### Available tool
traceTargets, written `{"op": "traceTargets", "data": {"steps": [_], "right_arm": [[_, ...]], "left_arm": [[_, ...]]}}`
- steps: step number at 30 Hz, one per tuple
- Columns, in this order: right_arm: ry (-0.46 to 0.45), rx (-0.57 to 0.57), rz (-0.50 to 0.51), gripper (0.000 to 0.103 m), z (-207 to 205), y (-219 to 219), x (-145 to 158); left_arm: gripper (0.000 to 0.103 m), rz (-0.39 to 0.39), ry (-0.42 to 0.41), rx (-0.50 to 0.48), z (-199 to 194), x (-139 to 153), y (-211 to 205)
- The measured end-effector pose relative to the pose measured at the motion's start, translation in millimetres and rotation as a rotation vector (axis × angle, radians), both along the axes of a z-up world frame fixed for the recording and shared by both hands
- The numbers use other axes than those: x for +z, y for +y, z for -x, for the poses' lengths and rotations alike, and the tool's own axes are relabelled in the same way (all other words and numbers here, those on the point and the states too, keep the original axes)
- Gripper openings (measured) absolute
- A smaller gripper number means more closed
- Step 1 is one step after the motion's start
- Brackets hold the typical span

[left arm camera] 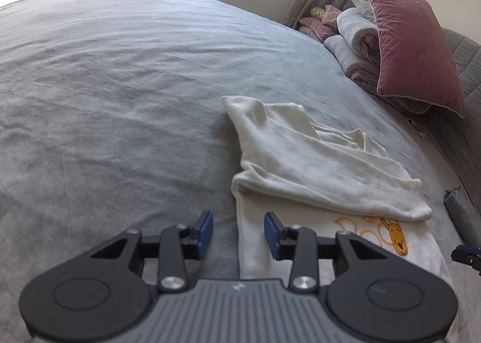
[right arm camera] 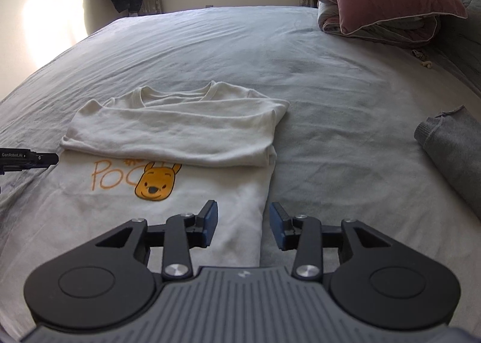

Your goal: Fold clothes

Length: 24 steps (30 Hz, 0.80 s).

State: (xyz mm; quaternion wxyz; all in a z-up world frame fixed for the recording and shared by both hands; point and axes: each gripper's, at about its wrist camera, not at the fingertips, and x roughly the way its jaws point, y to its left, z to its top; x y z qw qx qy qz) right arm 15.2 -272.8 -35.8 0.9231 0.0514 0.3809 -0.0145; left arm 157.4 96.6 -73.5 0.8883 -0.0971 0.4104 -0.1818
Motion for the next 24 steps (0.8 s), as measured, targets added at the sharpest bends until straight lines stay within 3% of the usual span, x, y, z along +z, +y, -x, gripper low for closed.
{"op": "traceTargets", "data": {"steps": [5,10,24], "right_arm": [[0.09,-0.017,-0.067,0.042,14.8,-4.2,-5.4],[0.185,-0.05,-0.11,0.042,42.7,-9.7,-22.6],[0.285,-0.017,-0.277,0.042,109.1,-19.7,-28.6]], "left_arm": [[0.037,-0.057,0.032,-0.051,34.9,3.0,-3.0],[0.037,-0.065,0.074,-0.099,74.1,4.6,2.9],[0.033,0.054,0.235,-0.176,139.0,0.4,35.8]]}}
